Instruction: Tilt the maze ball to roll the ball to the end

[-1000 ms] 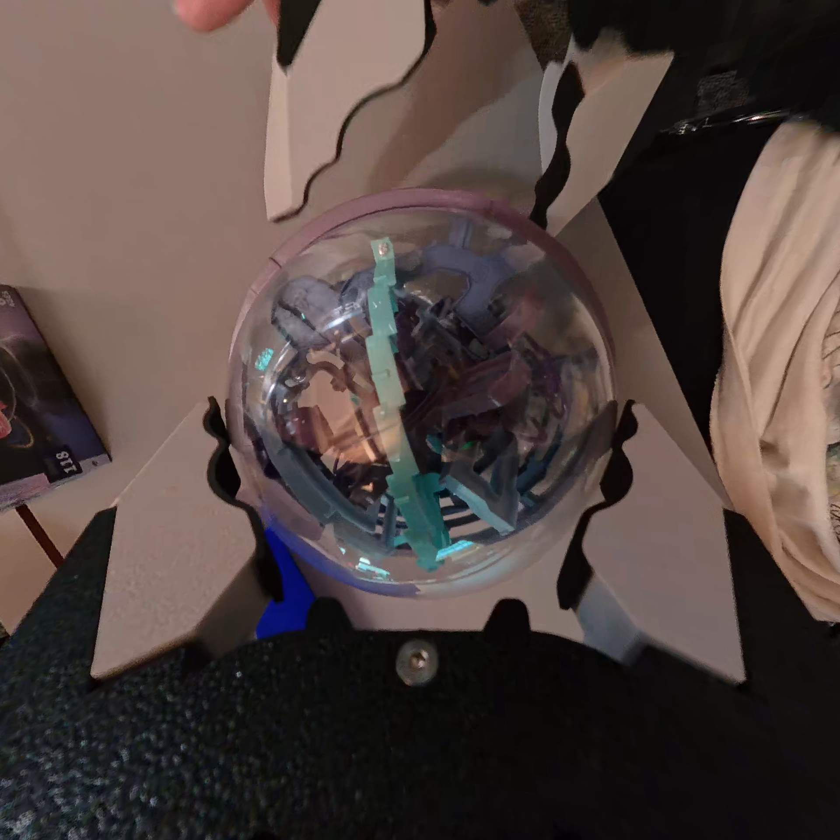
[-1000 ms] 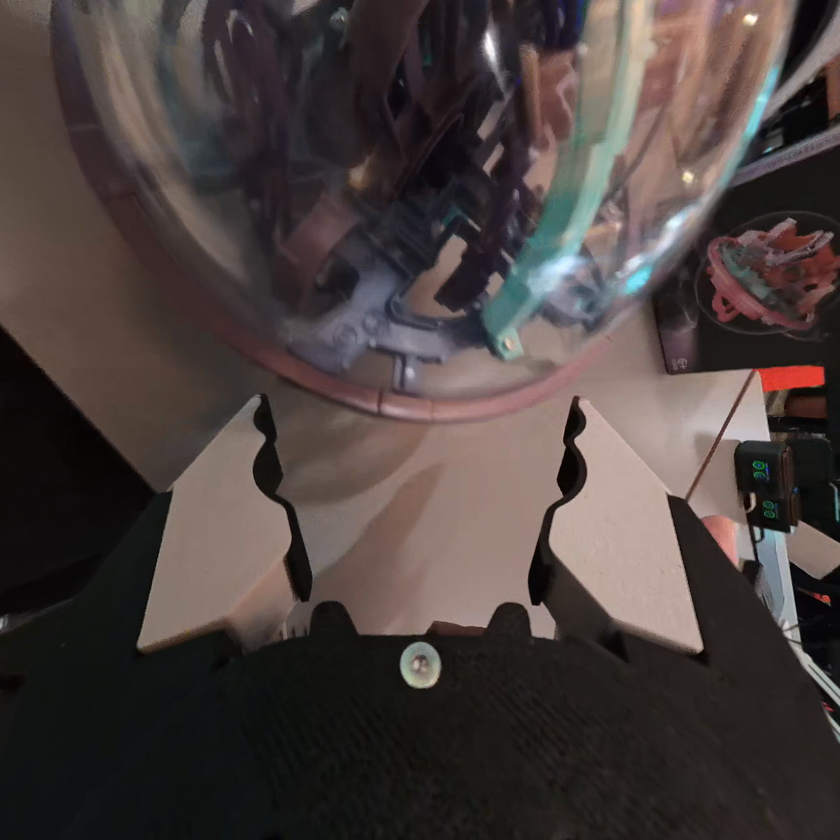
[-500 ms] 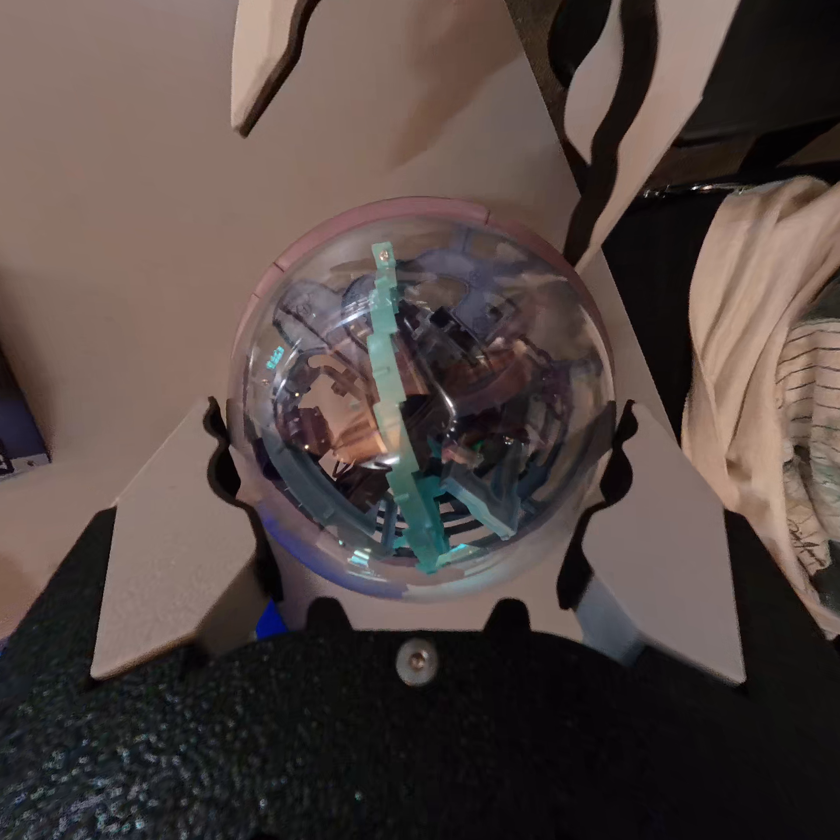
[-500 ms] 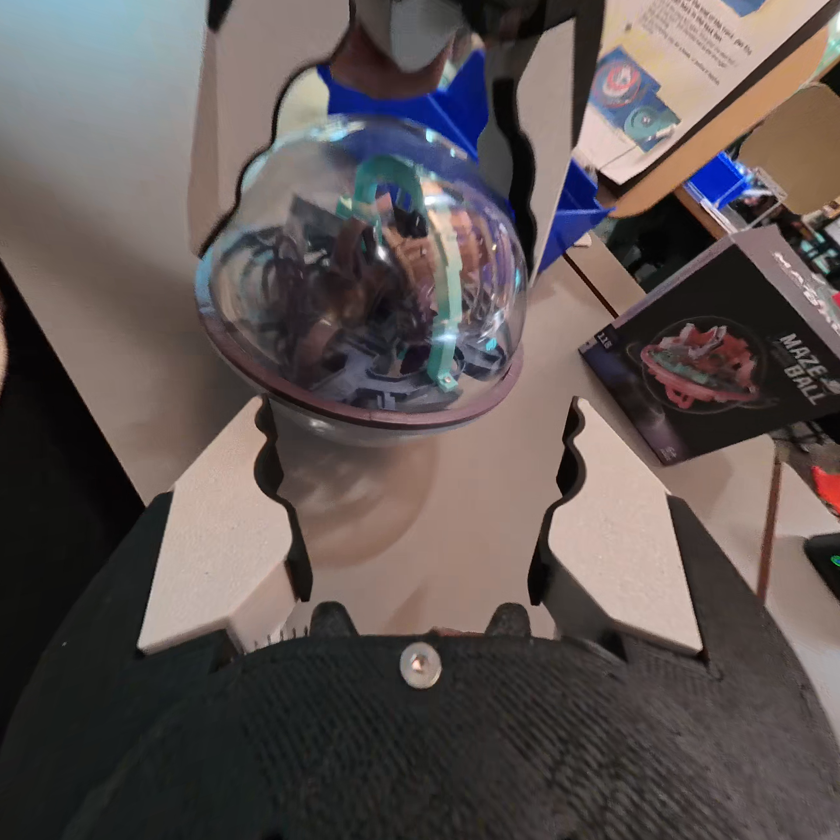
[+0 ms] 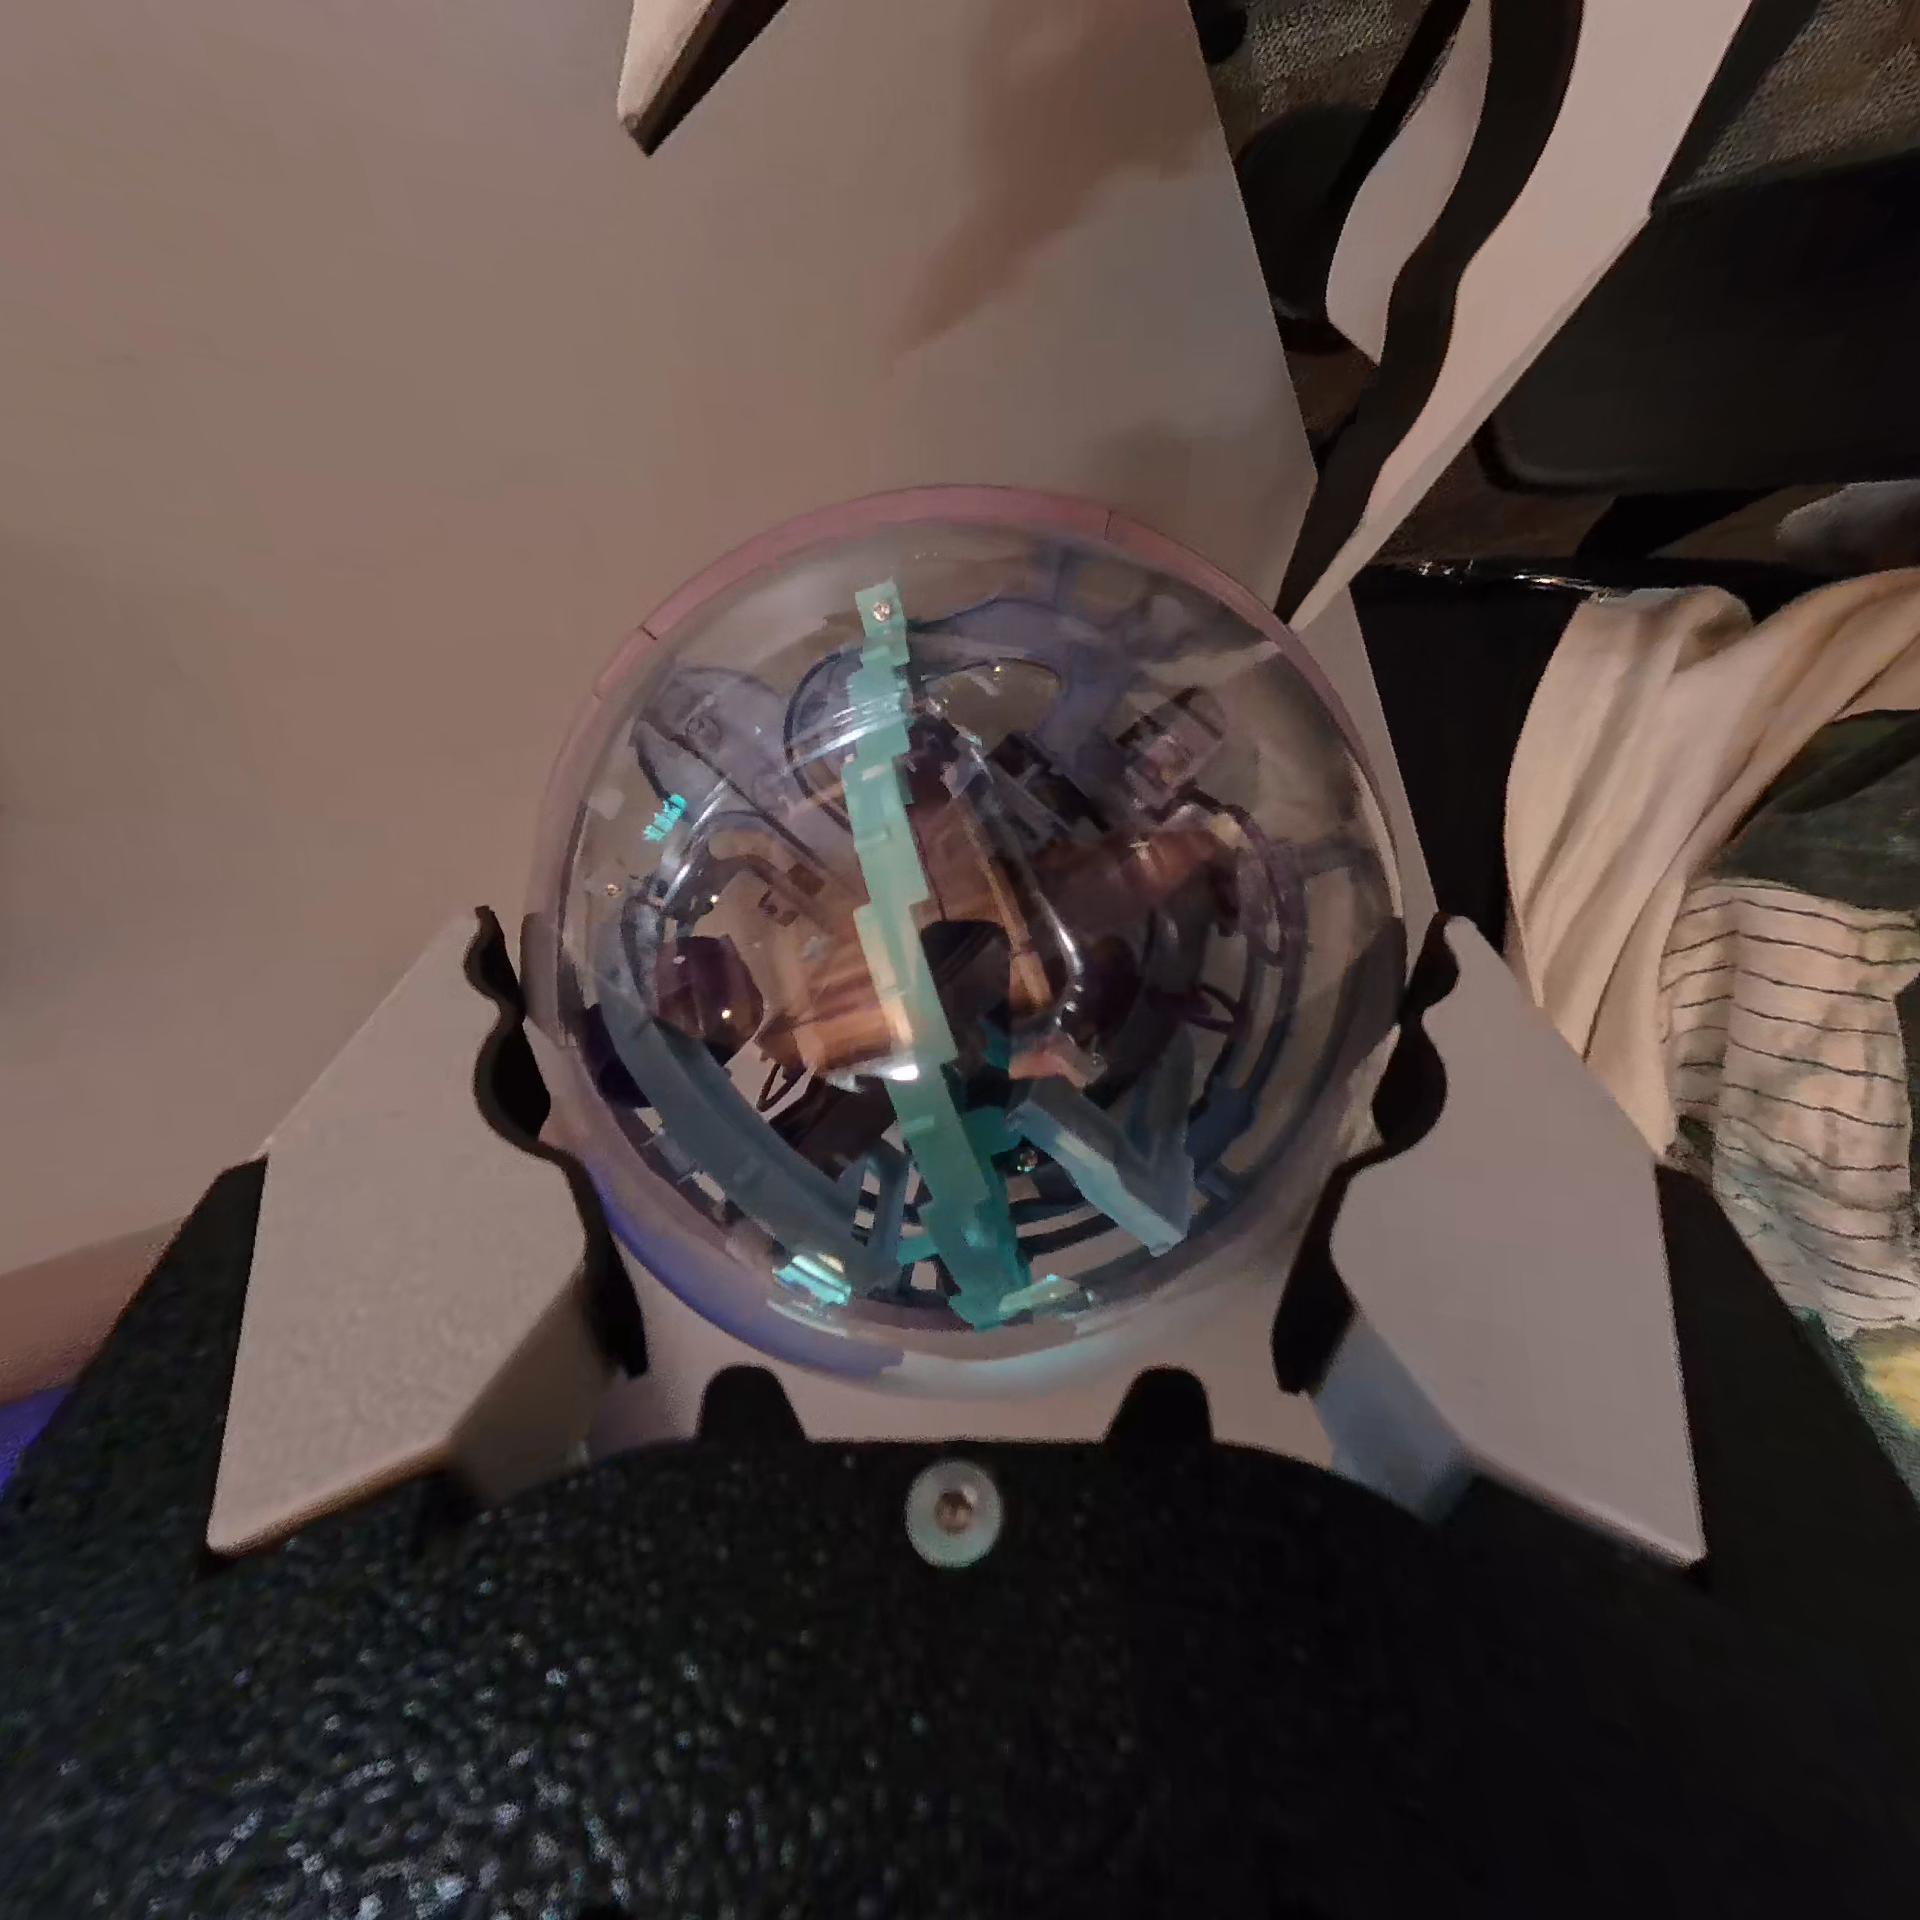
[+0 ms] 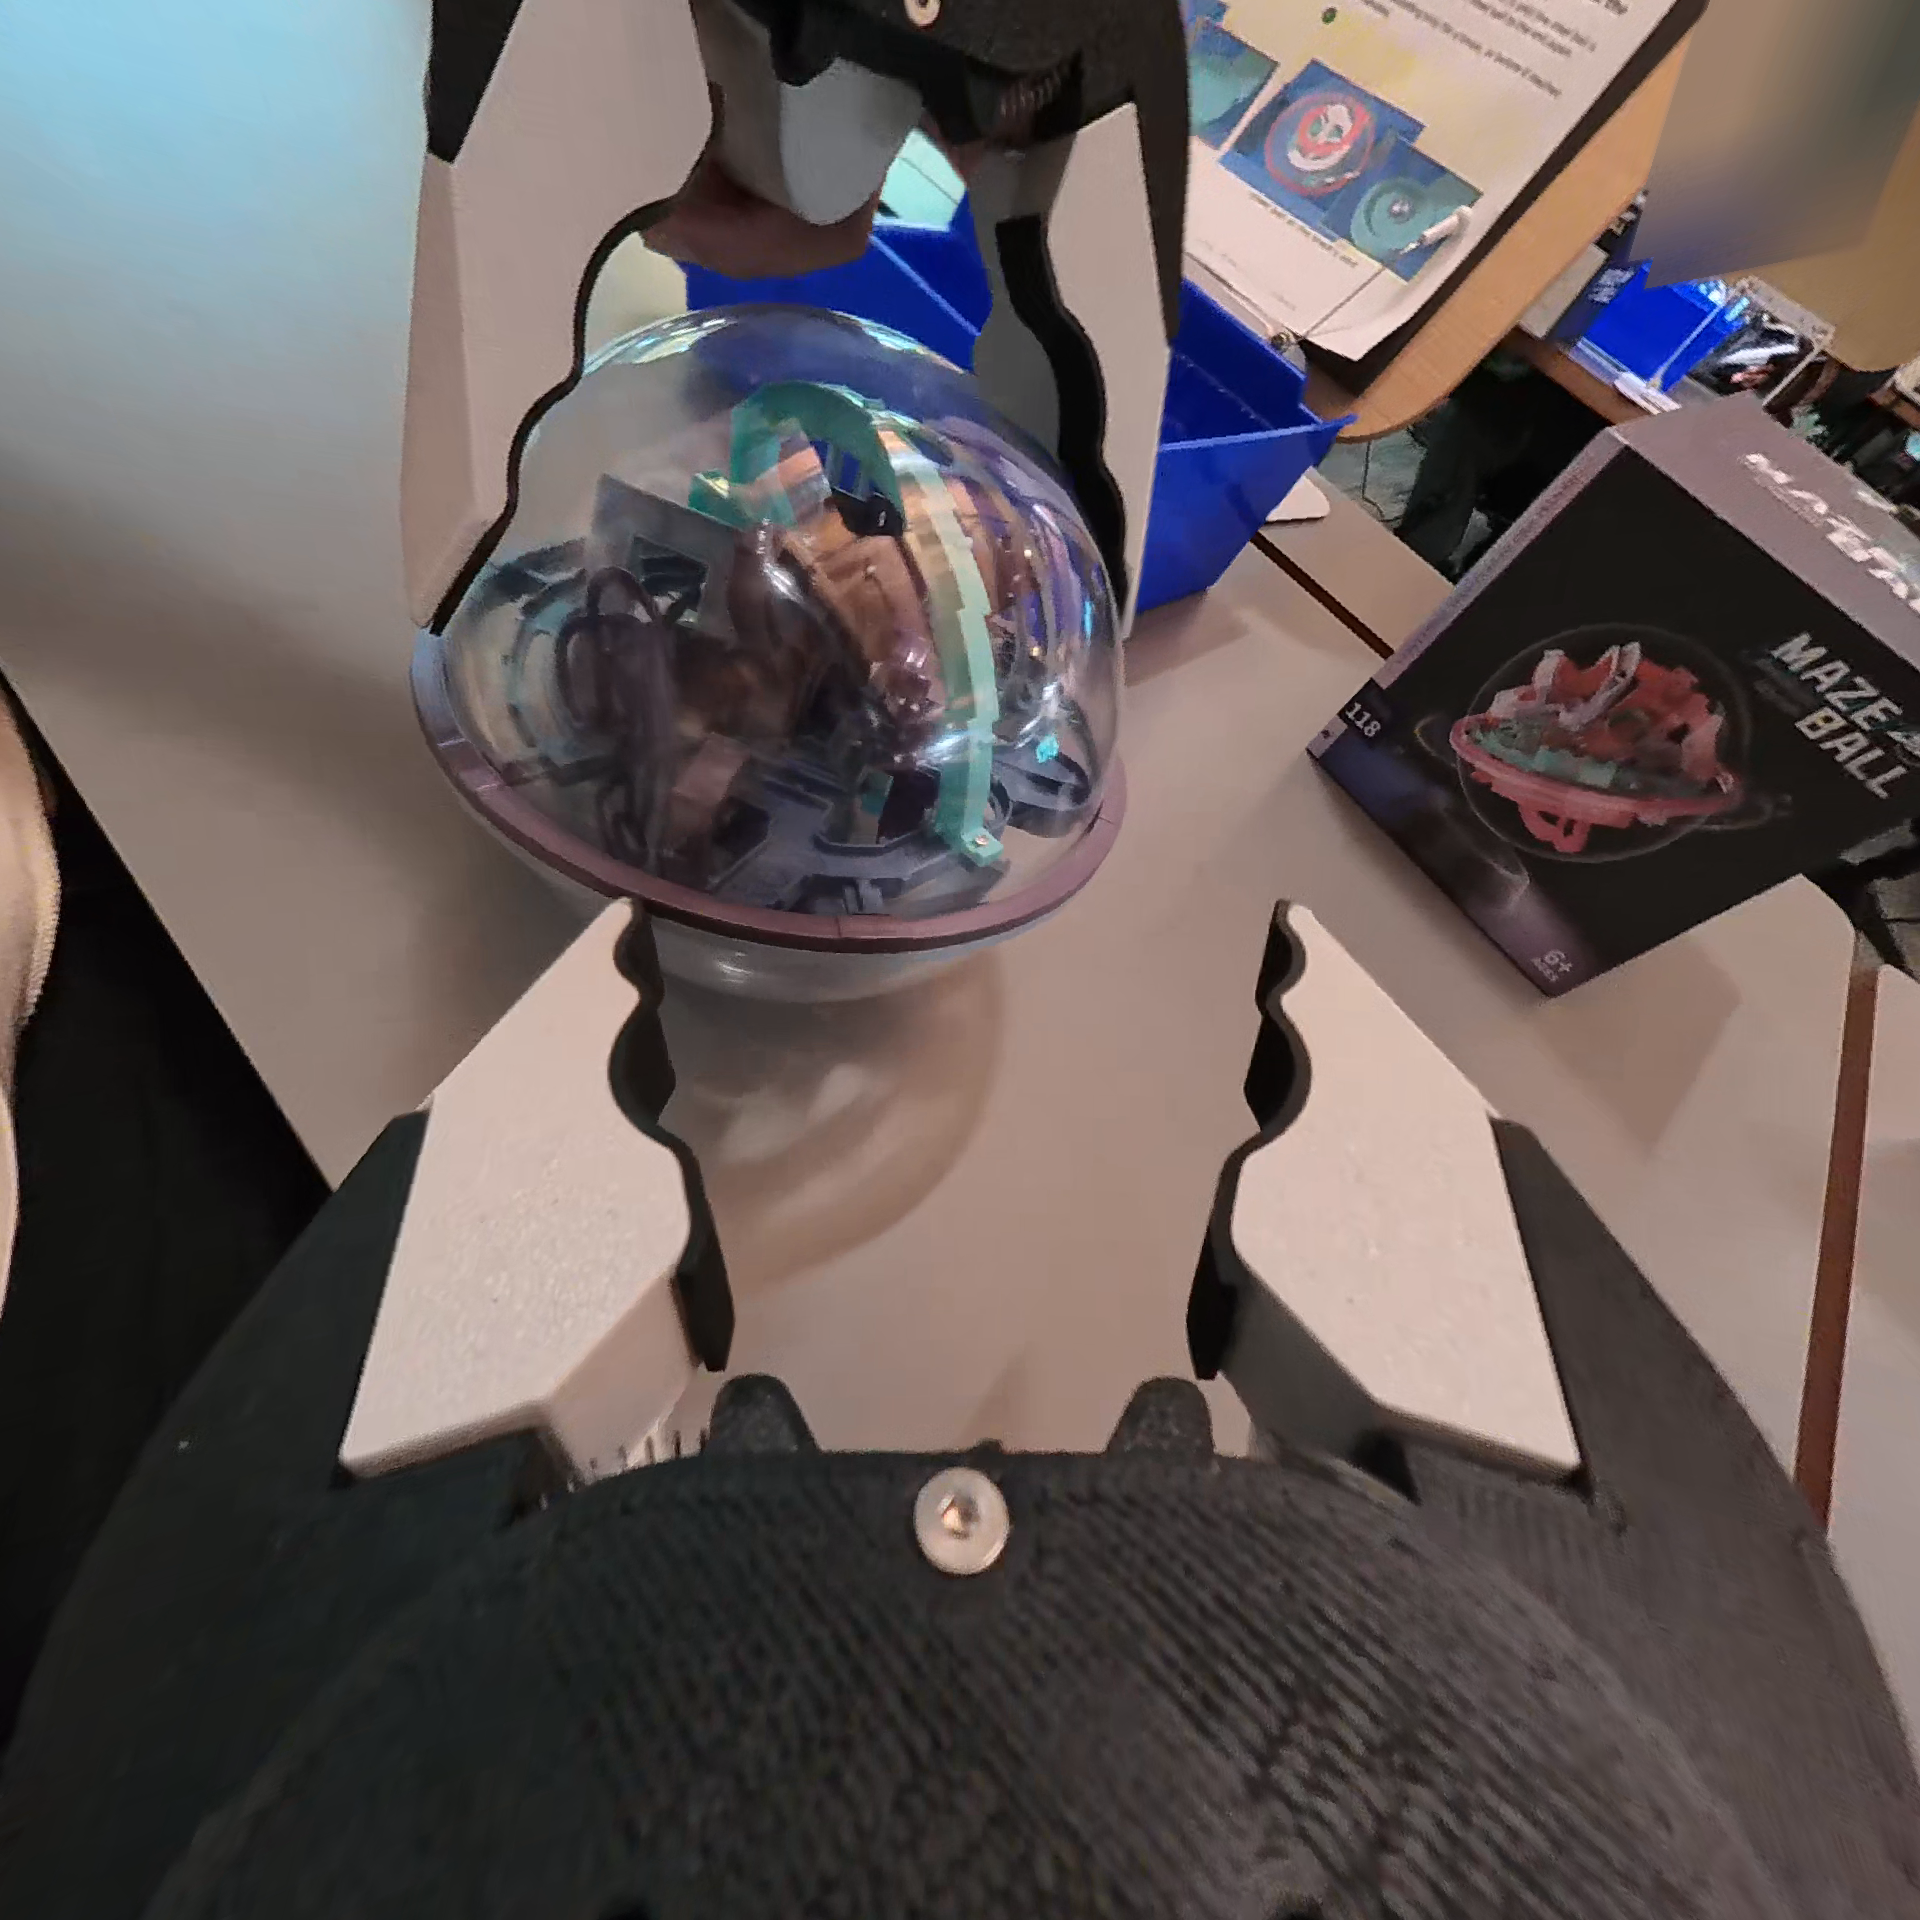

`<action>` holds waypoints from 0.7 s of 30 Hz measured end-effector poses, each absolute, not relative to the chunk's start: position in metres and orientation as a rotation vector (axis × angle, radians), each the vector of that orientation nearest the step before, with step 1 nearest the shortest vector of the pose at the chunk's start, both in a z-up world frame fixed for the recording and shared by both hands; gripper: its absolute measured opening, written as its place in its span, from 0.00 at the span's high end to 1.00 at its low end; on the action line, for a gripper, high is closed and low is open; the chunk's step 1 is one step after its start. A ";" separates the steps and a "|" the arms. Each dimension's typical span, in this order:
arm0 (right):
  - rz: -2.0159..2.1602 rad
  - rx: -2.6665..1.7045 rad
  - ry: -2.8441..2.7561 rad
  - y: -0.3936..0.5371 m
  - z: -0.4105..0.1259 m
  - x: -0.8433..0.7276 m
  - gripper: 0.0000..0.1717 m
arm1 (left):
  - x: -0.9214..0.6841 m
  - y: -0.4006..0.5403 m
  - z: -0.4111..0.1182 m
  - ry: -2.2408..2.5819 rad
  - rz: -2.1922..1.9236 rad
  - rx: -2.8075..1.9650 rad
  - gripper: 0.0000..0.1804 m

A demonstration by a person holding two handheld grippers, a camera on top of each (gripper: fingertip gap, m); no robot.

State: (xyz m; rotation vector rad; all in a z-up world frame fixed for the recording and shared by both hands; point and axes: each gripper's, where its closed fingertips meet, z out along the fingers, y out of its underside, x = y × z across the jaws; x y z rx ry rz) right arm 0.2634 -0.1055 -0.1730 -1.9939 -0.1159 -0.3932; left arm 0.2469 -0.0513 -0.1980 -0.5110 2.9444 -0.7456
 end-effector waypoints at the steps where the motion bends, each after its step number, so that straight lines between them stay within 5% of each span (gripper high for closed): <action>1: -0.395 -1.989 -0.104 -0.106 -0.171 0.265 0.36 | 0.247 -0.051 -0.198 2.945 -0.750 -0.513 0.12; 11: -0.421 -1.969 -0.032 -0.109 -0.163 0.275 0.56 | 0.255 -0.049 -0.197 2.938 -0.866 -0.635 0.13; 21: -0.473 -1.901 0.028 -0.103 -0.149 0.286 0.65 | 0.257 -0.054 -0.197 2.942 -0.831 -0.648 0.13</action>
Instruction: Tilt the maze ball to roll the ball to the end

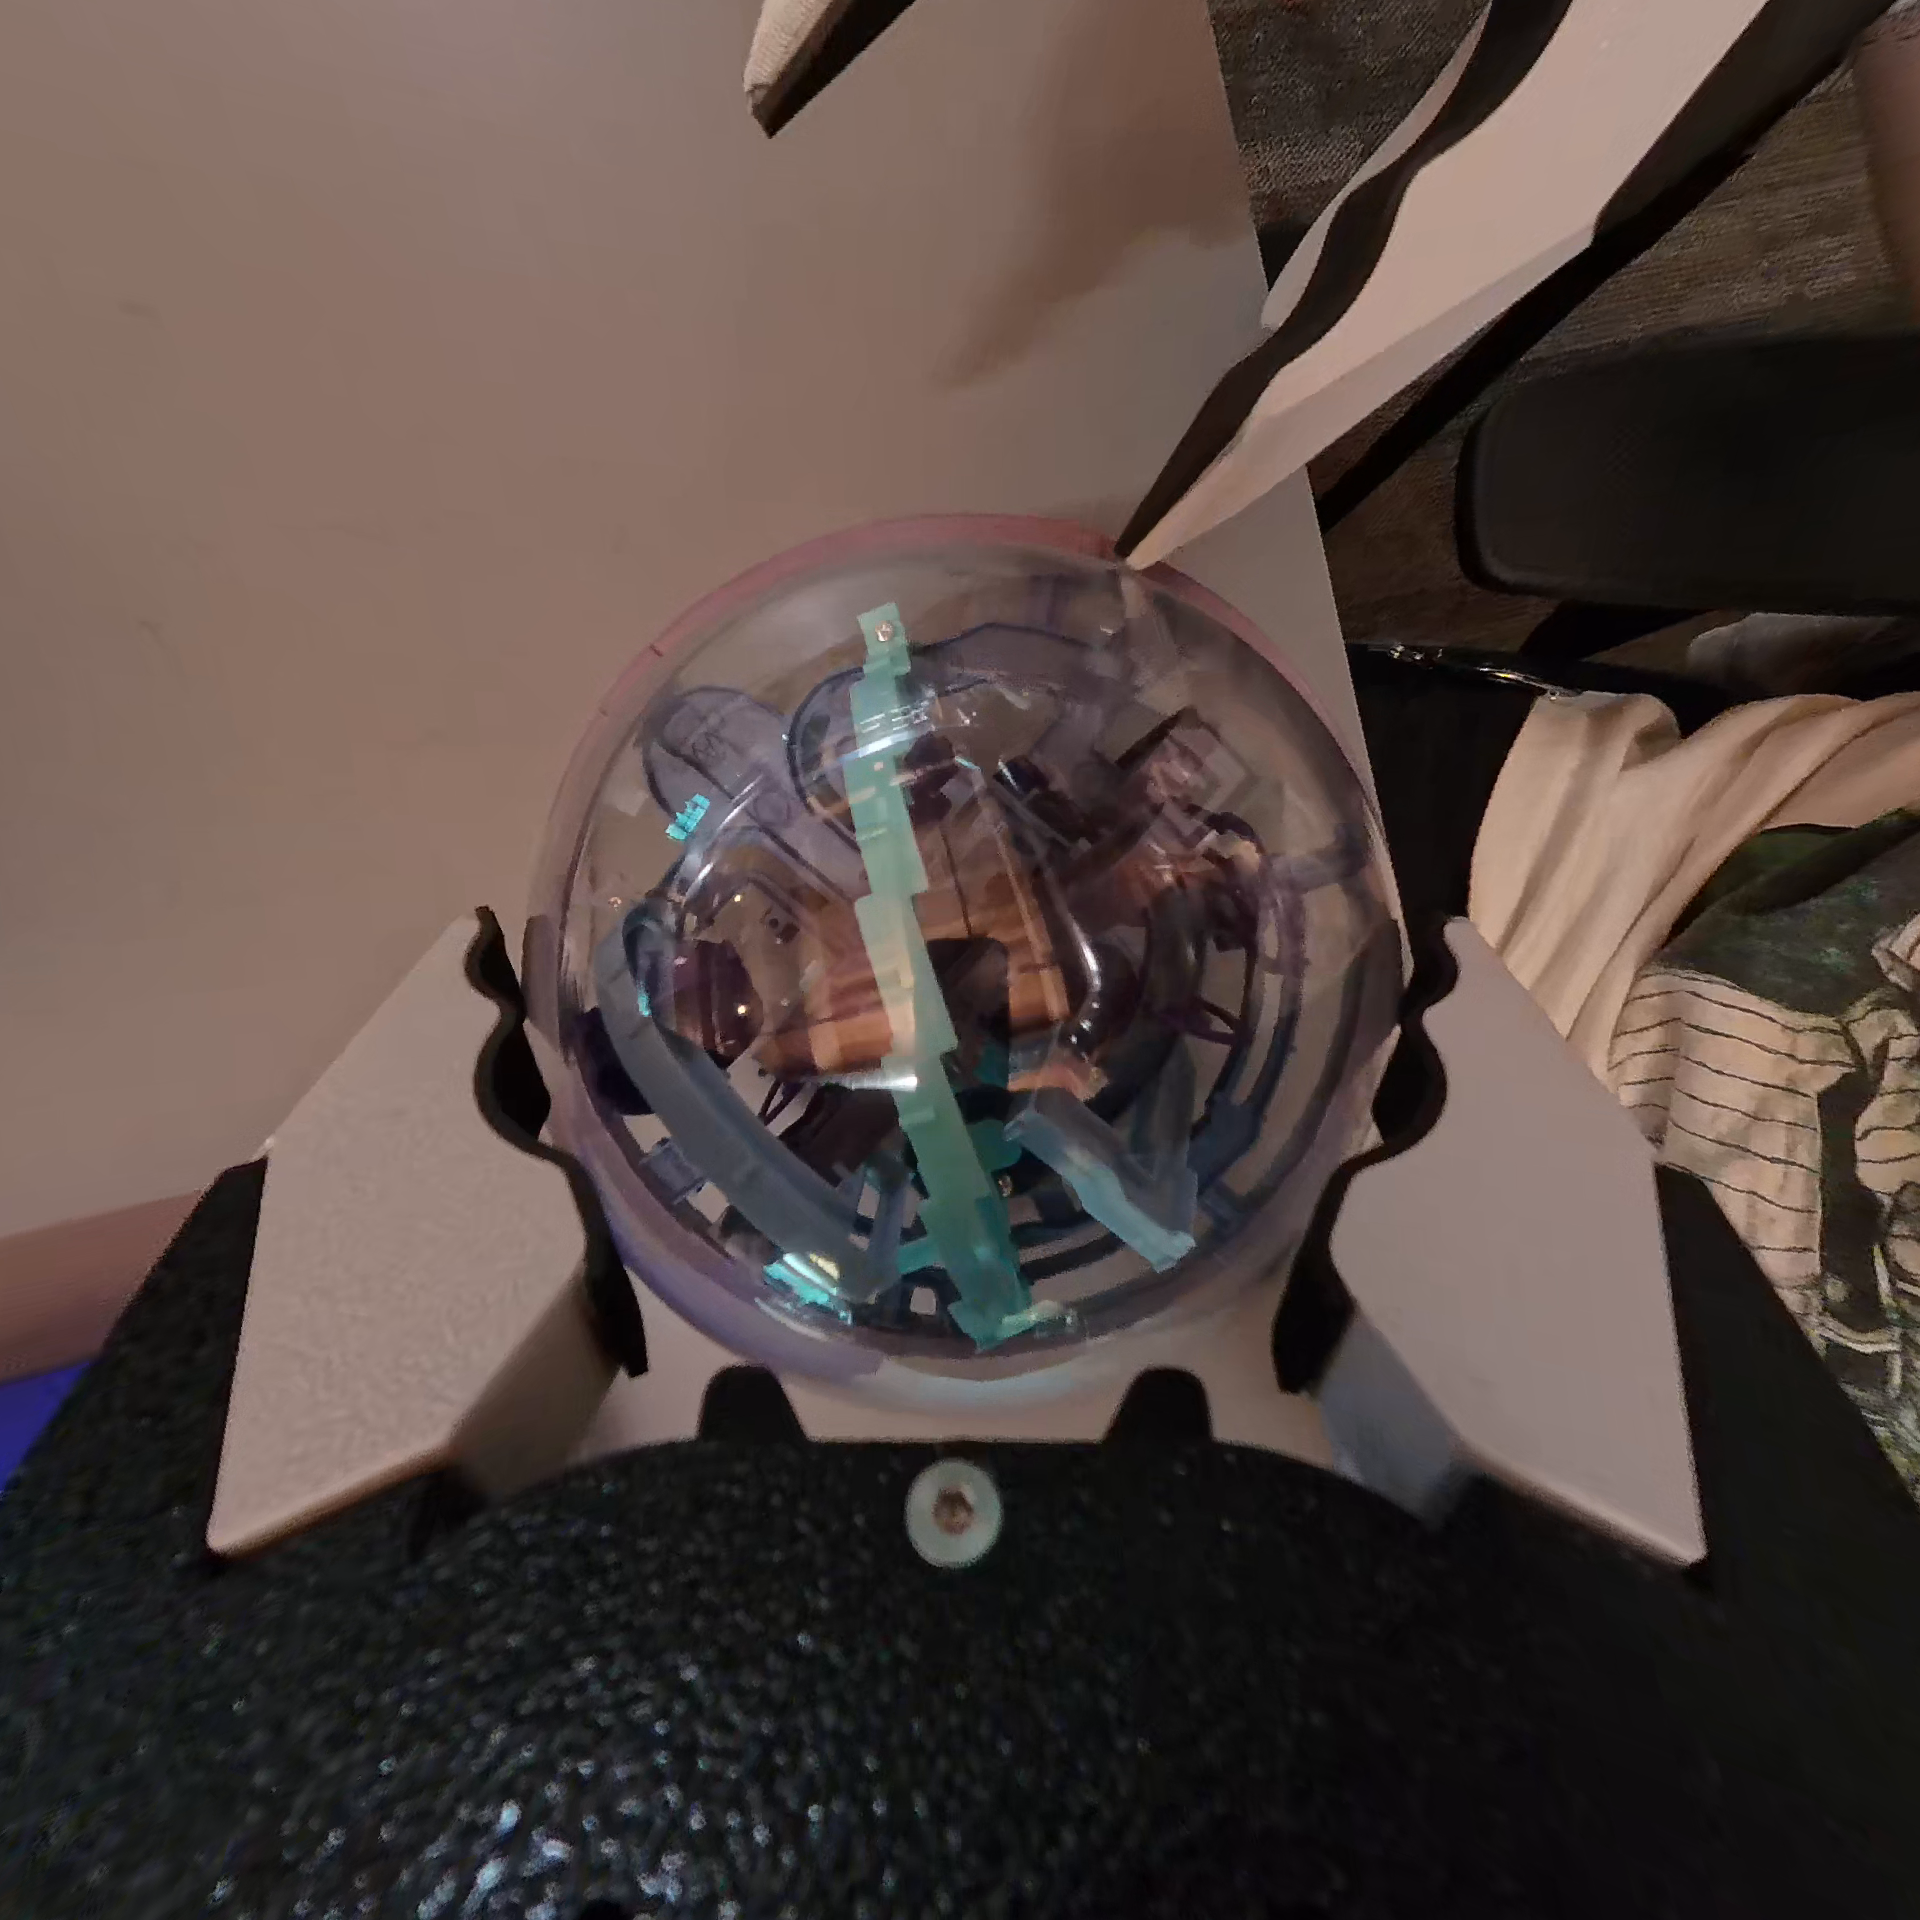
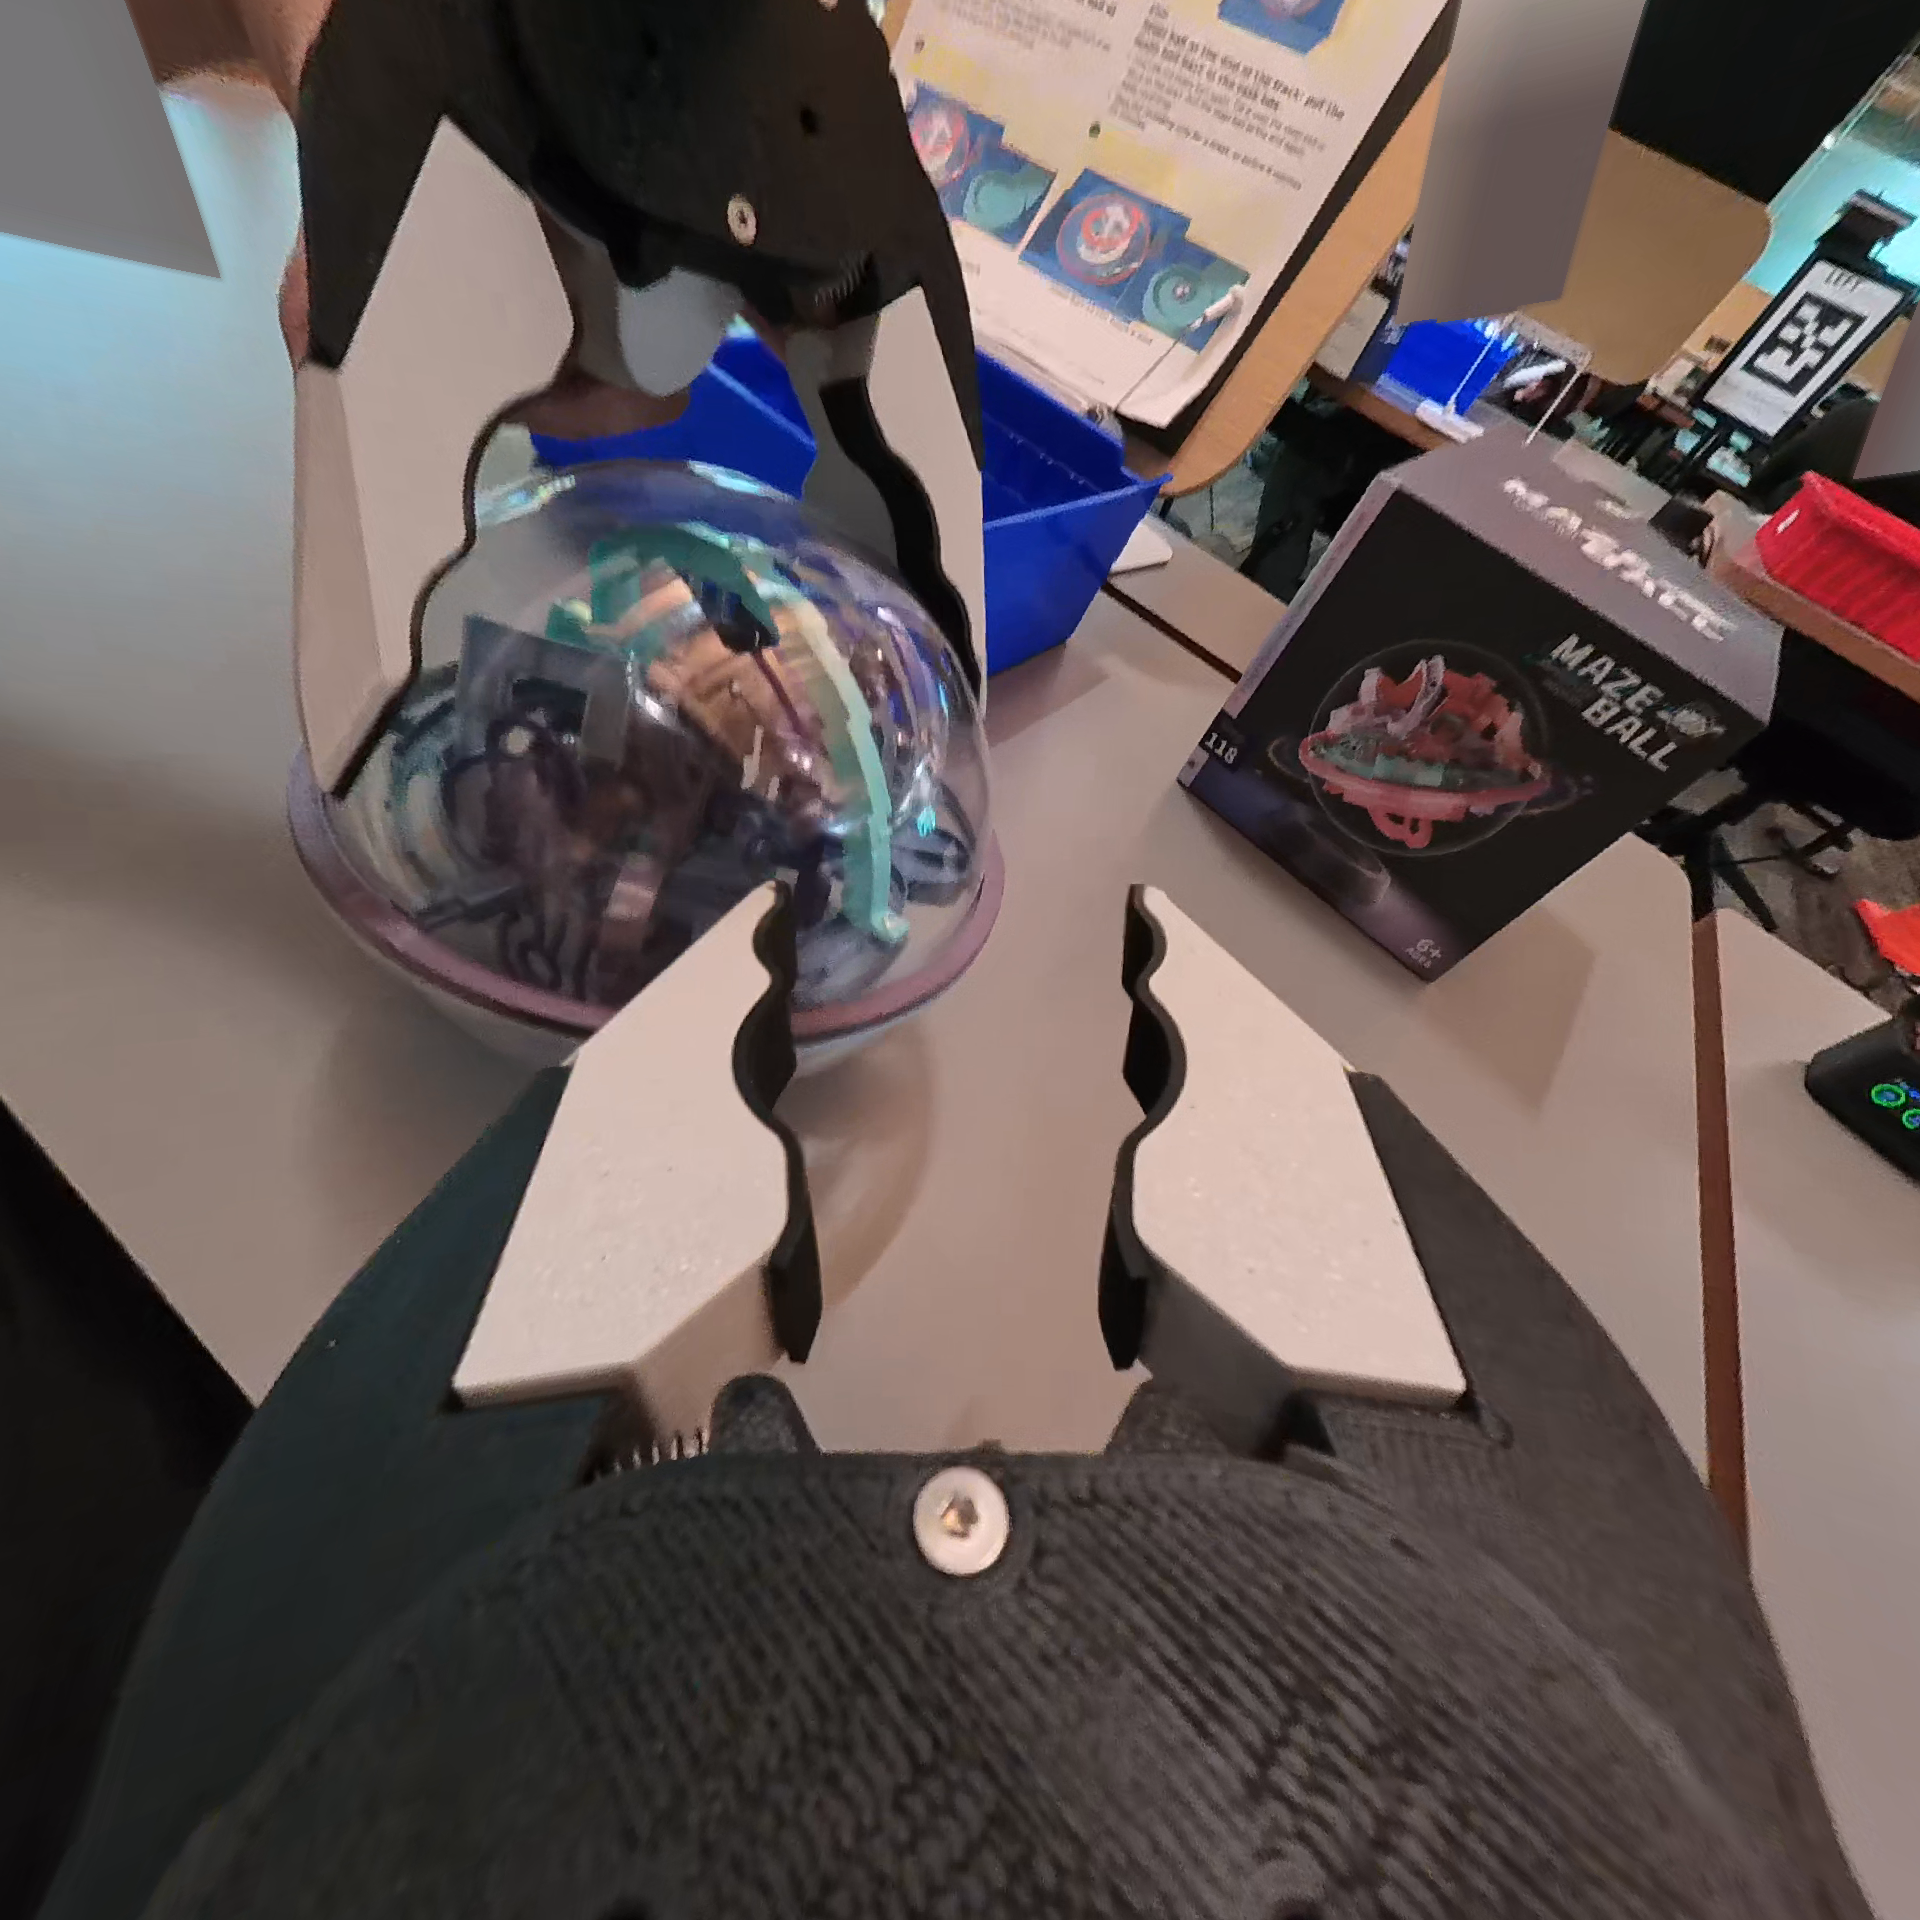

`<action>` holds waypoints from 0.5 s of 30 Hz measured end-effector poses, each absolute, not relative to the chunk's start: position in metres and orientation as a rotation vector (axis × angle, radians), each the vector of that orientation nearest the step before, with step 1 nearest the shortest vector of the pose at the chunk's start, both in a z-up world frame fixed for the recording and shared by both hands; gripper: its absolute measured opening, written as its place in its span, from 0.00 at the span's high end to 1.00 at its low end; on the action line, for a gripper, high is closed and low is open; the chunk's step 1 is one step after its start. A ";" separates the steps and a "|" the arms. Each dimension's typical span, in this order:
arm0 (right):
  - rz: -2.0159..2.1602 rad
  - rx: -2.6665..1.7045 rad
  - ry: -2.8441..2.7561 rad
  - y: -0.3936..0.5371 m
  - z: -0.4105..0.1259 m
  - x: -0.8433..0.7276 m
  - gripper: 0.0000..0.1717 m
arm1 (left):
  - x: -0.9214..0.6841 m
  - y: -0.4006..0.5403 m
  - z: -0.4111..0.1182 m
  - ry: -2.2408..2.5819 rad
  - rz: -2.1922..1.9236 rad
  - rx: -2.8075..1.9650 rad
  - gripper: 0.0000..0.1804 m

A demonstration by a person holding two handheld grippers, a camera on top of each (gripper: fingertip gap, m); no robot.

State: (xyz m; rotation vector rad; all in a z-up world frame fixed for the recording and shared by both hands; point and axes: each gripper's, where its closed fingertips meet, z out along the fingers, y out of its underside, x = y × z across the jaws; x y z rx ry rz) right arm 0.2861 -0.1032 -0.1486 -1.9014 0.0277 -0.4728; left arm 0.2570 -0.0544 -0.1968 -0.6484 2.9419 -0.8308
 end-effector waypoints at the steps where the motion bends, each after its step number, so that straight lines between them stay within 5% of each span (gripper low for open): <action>1: -0.460 -1.877 0.022 -0.100 -0.145 0.284 0.67 | 0.257 -0.055 -0.197 2.941 -0.824 -0.644 0.13; 7: -0.316 -1.744 0.021 -0.082 -0.129 0.273 0.69 | 0.261 -0.059 -0.196 2.921 -0.879 -0.679 0.13; 15: -0.310 -1.761 -0.055 -0.066 -0.126 0.263 0.50 | 0.264 -0.056 -0.194 2.888 -1.015 -0.729 0.13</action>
